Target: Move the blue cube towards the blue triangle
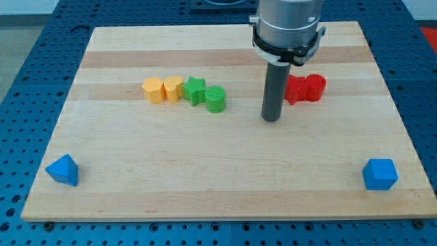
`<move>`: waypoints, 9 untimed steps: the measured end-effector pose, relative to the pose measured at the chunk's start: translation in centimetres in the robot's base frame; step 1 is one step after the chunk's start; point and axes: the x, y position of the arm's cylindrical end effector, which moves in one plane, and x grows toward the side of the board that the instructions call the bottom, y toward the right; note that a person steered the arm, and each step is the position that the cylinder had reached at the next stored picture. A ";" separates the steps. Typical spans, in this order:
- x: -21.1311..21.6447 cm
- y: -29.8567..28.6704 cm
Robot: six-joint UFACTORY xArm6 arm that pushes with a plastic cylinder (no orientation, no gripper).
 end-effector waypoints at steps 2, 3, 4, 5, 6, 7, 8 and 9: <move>-1.2 4.2; -0.5 10.2; 1.6 15.3; 4.1 17.8; 7.5 17.9; 10.1 17.9; 12.4 17.9; 13.5 17.9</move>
